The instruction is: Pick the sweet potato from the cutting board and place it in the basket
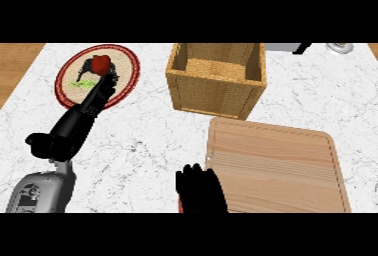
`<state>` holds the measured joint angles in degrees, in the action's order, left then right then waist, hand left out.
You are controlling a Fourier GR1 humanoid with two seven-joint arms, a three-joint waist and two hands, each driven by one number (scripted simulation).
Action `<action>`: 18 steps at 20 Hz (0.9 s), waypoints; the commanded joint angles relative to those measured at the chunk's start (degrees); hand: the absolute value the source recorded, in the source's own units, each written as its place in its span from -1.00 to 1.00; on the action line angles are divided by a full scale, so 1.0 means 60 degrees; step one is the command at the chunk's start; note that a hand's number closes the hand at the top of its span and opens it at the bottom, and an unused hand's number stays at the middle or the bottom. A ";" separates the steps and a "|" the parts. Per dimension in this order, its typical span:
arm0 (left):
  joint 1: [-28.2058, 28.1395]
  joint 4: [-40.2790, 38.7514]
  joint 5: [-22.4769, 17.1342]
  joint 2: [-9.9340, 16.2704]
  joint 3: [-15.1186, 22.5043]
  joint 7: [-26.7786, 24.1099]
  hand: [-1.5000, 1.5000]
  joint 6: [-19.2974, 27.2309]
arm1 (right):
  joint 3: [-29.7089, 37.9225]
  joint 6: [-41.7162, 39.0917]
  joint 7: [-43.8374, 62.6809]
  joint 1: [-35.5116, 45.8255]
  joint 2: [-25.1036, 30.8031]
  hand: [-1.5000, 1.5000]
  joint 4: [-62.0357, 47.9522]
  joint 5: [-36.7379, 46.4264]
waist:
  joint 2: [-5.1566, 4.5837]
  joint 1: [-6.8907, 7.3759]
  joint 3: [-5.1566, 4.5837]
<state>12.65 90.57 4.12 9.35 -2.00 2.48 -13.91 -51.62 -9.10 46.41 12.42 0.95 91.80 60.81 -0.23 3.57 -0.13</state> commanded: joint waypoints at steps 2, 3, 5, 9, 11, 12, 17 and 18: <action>-0.0013 -0.0333 0.0187 -0.0077 0.0149 -0.0422 0.00 -0.0003 | -0.1245 0.2138 0.1555 0.1439 -0.0152 1.00 -0.0556 -0.1381 | -0.0058 0.0022 0.0022; 0.0449 -0.0364 0.0083 -0.0093 -0.0017 -0.0004 0.00 0.0126 | -0.1329 0.2517 0.1828 0.1334 -0.0153 1.00 -0.0030 -0.1686 | -0.0052 0.0001 0.0030; 0.0145 -0.0340 0.0119 -0.0086 0.0076 -0.0230 0.00 0.0031 | -0.1596 0.3323 0.2087 0.1721 -0.0155 1.00 0.0236 -0.2215 | -0.0039 0.0079 0.0025; 0.0247 -0.0201 0.0076 -0.0138 0.0036 0.0109 0.00 0.0130 | -0.1616 0.5386 0.2088 0.2433 -0.0156 1.00 0.1189 -0.1811 | 0.0061 -0.0029 0.0036; 0.0178 -0.0287 0.0098 -0.0139 0.0032 -0.0011 0.00 0.0125 | -0.1523 0.5825 0.2522 0.3191 -0.0157 1.00 0.1666 -0.1743 | 0.0097 0.0008 0.0019; 0.0485 -0.0332 0.0060 -0.0107 -0.0053 0.0113 0.00 0.0153 | -0.1422 0.6067 0.2678 0.3597 -0.0157 1.00 0.1581 -0.1839 | 0.0071 -0.0015 0.0014; -0.0128 -0.0385 0.0068 0.0144 -0.0184 -0.0234 0.00 -0.0023 | -0.1361 0.6488 0.4292 0.4761 -0.0155 1.00 0.2234 -0.1444 | 0.0144 -0.0189 -0.0004; -0.0065 -0.0656 -0.0086 0.0344 -0.0401 -0.0381 0.00 -0.0205 | -0.1466 0.6374 0.4660 0.4841 -0.0154 1.00 0.2271 -0.1354 | 0.0155 -0.0234 -0.0015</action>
<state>12.72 87.96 4.49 9.87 -2.85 1.19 -13.98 -59.71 23.93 61.45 36.82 0.52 103.34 51.51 0.50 2.75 -0.13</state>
